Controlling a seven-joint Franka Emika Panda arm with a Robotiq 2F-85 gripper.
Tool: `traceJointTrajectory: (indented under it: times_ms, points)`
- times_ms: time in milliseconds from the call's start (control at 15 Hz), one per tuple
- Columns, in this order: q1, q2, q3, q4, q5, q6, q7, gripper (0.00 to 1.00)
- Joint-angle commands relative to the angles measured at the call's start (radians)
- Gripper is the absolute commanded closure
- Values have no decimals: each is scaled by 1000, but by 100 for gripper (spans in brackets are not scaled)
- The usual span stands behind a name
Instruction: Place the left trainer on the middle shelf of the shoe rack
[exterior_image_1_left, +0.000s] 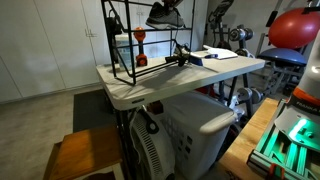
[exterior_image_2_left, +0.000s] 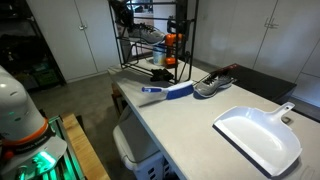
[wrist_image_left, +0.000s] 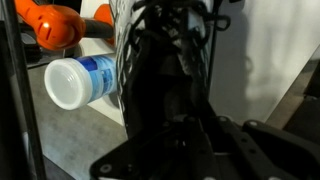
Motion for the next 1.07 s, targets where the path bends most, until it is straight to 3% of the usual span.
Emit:
traceJointTrajectory:
  times_ms: [0, 400, 467, 533, 667, 1000]
  points:
    - [-18, 32, 15, 36, -14, 5, -30, 98]
    - [-27, 48, 21, 60, -19, -32, -21, 98]
    - [-27, 49, 21, 64, -15, -40, -21, 94]
    - [-28, 50, 22, 66, -18, -45, -21, 66]
    - [-31, 52, 24, 70, -23, -51, -18, 60]
    - [-38, 63, 28, 89, -25, -67, -12, 23]
